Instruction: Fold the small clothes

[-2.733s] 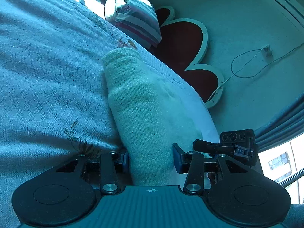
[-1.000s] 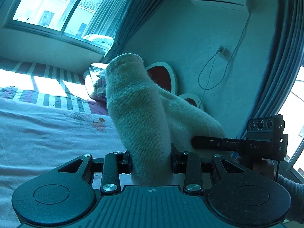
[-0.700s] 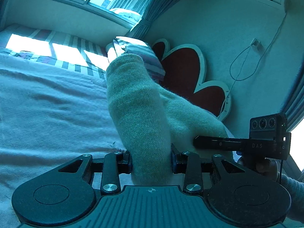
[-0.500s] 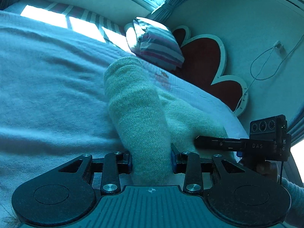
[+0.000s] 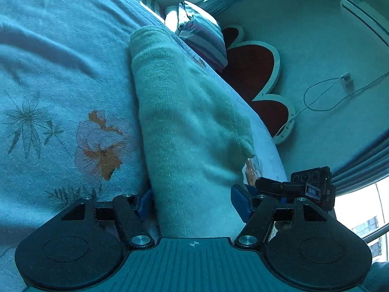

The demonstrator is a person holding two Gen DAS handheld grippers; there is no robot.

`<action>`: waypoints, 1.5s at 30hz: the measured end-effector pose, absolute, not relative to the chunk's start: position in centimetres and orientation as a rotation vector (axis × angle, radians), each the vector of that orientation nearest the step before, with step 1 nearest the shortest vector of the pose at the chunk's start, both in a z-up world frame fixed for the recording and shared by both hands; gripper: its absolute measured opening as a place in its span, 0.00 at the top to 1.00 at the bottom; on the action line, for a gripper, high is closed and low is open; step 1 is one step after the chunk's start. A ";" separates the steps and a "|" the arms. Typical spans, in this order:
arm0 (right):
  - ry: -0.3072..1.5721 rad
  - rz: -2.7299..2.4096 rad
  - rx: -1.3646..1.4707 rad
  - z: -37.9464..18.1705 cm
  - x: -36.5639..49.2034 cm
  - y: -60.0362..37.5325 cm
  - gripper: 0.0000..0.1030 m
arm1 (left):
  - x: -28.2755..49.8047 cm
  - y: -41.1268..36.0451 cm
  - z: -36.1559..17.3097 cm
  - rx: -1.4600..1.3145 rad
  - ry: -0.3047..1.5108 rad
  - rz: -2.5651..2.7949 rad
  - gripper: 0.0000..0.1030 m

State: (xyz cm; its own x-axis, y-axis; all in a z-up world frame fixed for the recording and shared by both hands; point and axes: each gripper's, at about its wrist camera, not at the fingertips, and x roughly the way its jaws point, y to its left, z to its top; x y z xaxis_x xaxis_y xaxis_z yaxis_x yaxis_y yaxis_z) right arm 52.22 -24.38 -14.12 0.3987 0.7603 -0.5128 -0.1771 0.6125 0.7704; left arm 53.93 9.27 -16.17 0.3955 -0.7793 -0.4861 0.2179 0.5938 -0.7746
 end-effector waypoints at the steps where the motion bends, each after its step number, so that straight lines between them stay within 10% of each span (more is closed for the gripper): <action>1: 1.007 0.650 0.681 -14.1 52.0 -23.8 0.34 | 54.1 8.9 -16.3 -0.687 0.976 -0.680 0.52; 2: 1.034 0.632 0.671 -14.0 52.1 -22.9 0.38 | 54.2 8.5 -16.5 -0.691 1.002 -0.669 0.66; 4: 1.129 0.624 0.698 -14.5 52.3 -21.6 0.79 | 54.3 7.6 -16.5 -0.670 1.036 -0.653 0.80; 13: 1.193 0.484 0.735 -14.0 47.2 -20.8 0.85 | 50.6 8.1 -15.2 -0.584 1.105 -0.570 0.79; 15: 1.155 0.479 0.720 -14.5 46.6 -20.7 0.80 | 50.0 8.5 -14.6 -0.594 1.088 -0.538 0.70; 19: 0.999 0.440 0.608 -11.0 45.9 -22.2 0.58 | 49.6 8.5 -11.2 -0.406 0.927 -0.434 0.20; 29: 0.865 0.278 0.364 -9.2 55.6 -21.0 0.57 | 58.0 6.5 -12.4 -0.285 0.911 -0.224 0.16; 45: 0.699 0.206 0.120 -2.7 41.0 -20.0 0.11 | 39.6 5.9 -2.7 -0.022 0.630 -0.113 0.00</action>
State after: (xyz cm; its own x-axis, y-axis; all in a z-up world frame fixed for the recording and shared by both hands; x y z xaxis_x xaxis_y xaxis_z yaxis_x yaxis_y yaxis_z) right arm 41.01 -19.98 -2.66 0.7467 0.2276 -0.6251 -0.1478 0.9729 0.1777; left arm 39.59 5.93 -2.70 0.8019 -0.1123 -0.5868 0.0987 0.9936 -0.0552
